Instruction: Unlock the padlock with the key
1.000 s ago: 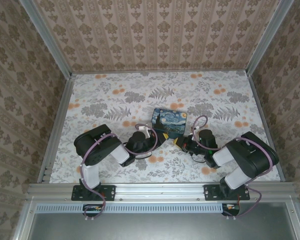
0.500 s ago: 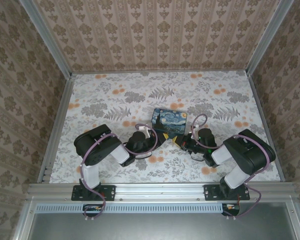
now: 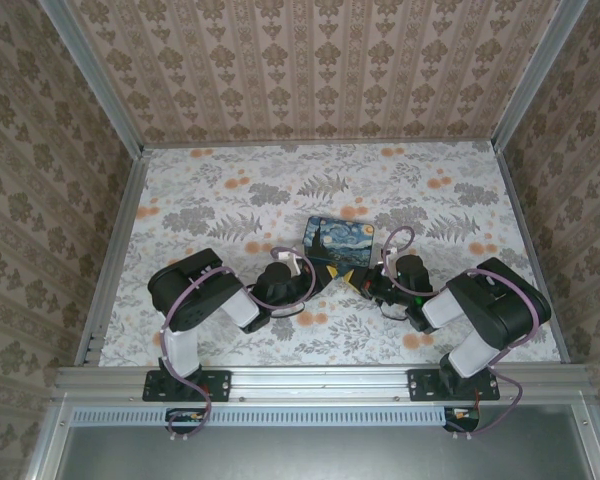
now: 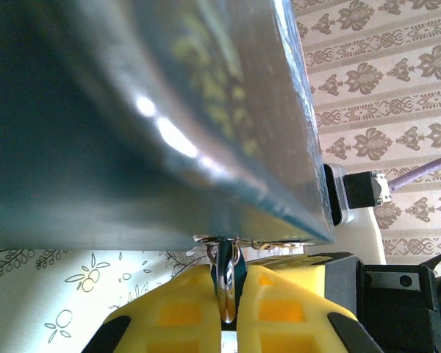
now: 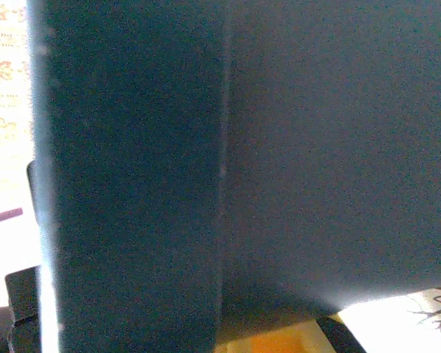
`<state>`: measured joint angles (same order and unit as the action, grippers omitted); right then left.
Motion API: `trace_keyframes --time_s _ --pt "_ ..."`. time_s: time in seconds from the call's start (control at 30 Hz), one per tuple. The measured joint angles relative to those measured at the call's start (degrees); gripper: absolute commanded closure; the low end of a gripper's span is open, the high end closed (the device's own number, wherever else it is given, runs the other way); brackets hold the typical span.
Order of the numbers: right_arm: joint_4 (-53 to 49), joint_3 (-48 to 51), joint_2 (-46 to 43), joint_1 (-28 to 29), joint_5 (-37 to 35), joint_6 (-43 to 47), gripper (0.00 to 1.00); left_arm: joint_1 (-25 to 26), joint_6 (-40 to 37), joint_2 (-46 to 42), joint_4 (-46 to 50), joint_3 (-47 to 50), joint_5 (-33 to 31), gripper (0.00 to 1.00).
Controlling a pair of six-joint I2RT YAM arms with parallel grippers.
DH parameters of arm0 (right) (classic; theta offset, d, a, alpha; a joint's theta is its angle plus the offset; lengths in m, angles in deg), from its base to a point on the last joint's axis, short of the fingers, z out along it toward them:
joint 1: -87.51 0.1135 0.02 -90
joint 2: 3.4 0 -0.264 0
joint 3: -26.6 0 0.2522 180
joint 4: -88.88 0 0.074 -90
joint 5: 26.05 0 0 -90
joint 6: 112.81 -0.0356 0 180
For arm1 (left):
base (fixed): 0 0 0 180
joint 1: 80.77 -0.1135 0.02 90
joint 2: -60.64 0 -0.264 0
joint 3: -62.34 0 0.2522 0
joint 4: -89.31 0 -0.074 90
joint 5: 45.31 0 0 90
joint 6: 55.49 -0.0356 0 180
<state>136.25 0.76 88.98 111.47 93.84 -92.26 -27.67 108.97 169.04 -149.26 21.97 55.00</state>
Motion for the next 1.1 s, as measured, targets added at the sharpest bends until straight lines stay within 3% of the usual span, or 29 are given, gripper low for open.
trace_keyframes --time_s 0.53,1.1 --pt "-7.5 0.0 -5.6 0.0 -0.8 0.9 1.0 0.0 0.0 0.4 -0.6 -0.1 0.0 1.0" --pt "-7.9 0.0 -6.1 0.0 -0.8 1.4 1.0 0.0 0.2 0.7 -0.1 -0.1 -0.5 1.0"
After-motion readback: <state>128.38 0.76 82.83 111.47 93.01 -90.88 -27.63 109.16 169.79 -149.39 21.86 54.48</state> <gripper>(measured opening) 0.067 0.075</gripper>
